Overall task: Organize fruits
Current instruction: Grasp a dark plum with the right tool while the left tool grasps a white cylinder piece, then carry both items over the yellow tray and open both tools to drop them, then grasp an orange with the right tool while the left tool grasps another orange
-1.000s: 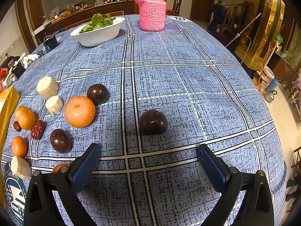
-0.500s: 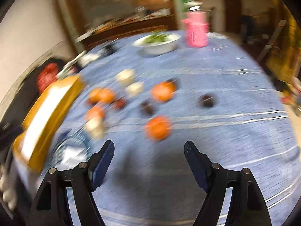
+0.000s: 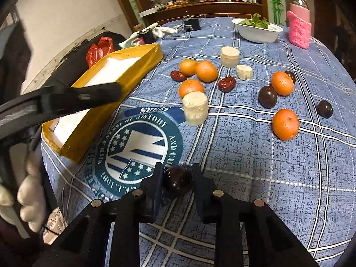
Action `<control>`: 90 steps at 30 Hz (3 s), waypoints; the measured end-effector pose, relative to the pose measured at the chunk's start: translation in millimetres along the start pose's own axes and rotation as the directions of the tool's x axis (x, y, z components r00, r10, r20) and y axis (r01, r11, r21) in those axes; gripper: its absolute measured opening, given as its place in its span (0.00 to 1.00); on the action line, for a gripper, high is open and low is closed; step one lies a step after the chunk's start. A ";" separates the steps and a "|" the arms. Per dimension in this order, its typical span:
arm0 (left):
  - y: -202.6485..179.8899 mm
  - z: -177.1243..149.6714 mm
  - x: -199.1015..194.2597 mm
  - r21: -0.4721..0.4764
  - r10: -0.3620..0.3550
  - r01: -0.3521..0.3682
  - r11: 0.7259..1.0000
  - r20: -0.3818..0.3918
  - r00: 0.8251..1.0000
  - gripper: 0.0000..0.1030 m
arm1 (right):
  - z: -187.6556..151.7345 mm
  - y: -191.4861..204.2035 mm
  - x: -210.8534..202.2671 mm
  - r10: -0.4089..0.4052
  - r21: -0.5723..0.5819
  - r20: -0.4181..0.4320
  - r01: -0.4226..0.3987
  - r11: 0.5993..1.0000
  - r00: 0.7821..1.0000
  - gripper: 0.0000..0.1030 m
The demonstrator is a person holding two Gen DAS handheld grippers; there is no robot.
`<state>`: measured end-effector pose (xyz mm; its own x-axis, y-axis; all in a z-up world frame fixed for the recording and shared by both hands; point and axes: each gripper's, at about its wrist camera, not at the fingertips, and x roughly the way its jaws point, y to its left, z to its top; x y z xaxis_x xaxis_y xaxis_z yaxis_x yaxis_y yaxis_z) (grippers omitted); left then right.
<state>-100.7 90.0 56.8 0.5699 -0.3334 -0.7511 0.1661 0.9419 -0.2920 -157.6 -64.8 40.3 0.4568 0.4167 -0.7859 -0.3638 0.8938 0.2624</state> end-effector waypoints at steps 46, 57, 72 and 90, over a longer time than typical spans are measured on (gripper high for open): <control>162.1 10.6 -82.6 -0.324 0.326 -0.266 0.908 0.145 0.934 0.26 | 52.2 121.6 4.8 0.158 -0.188 0.020 -0.152 0.970 0.987 0.26; 214.7 -2.8 -107.5 -0.435 0.325 -0.224 0.872 0.171 0.930 0.44 | 67.1 195.7 81.8 0.128 -0.273 -0.097 -0.150 0.950 0.987 0.27; 234.8 -15.9 -139.3 -0.506 0.279 -0.117 0.855 0.258 0.925 0.62 | 55.4 206.9 76.8 0.086 -0.252 -0.078 -0.103 0.962 0.993 0.49; 183.2 -4.6 -136.0 -0.418 0.239 -0.111 0.902 0.269 0.933 0.73 | 51.5 96.6 6.9 -0.026 -0.020 0.112 0.028 0.999 0.993 0.54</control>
<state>-151.5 307.7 102.7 0.7876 -0.0747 -0.6117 -0.2496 0.8689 -0.4275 -147.7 33.0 89.1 0.5538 0.4094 -0.7251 -0.3672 0.9016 0.2286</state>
